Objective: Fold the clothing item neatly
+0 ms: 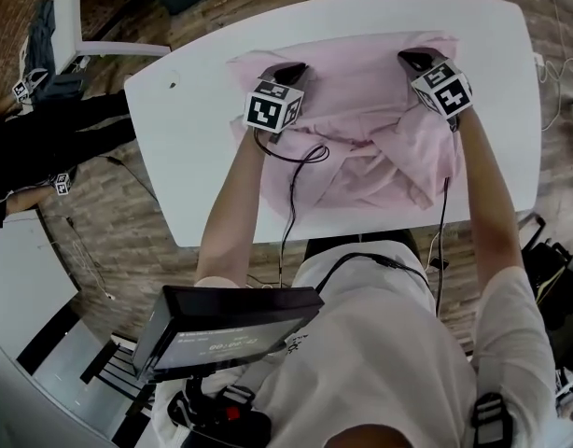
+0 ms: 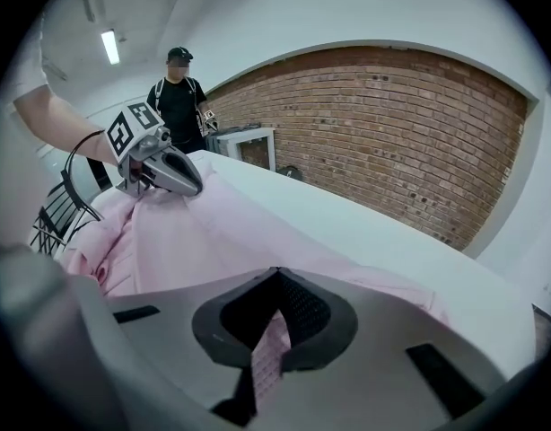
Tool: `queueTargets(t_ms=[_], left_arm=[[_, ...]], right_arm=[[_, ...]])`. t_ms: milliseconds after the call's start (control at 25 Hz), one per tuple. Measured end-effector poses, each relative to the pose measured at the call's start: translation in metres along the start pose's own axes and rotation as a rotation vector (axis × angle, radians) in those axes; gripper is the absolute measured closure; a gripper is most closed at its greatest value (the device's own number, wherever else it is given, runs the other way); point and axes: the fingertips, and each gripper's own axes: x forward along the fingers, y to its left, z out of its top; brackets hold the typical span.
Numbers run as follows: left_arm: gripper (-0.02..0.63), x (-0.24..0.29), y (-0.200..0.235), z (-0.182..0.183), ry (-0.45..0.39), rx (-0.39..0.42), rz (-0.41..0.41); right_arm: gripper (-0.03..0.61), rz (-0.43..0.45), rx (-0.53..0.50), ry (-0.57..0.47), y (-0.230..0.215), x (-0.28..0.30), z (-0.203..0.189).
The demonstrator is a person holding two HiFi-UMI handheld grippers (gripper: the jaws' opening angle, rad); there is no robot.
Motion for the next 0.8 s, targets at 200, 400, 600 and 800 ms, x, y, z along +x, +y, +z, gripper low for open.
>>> queueTargets(t_ms=[200, 400, 600, 800], left_arm=[[0.607, -0.030, -0.005, 0.029, -0.100, -0.009, 0.032], [0.611, -0.078, -0.027, 0.062, -0.227, 0.016, 0.031], [0.611, -0.132, -0.059, 0.084, -0.356, 0.047, 0.017], [0.611, -0.172, -0.098, 0.068, -0.397, 0.014, -0.028]], right_arm=[[0.575, 0.005, -0.022, -0.050, 0.004, -0.022, 0.029], [0.575, -0.020, -0.070, -0.161, 0.031, -0.069, 0.071], [0.575, -0.049, -0.108, -0.237, 0.069, -0.118, 0.090], [0.575, -0.059, -0.076, -0.307, 0.110, -0.167, 0.084]])
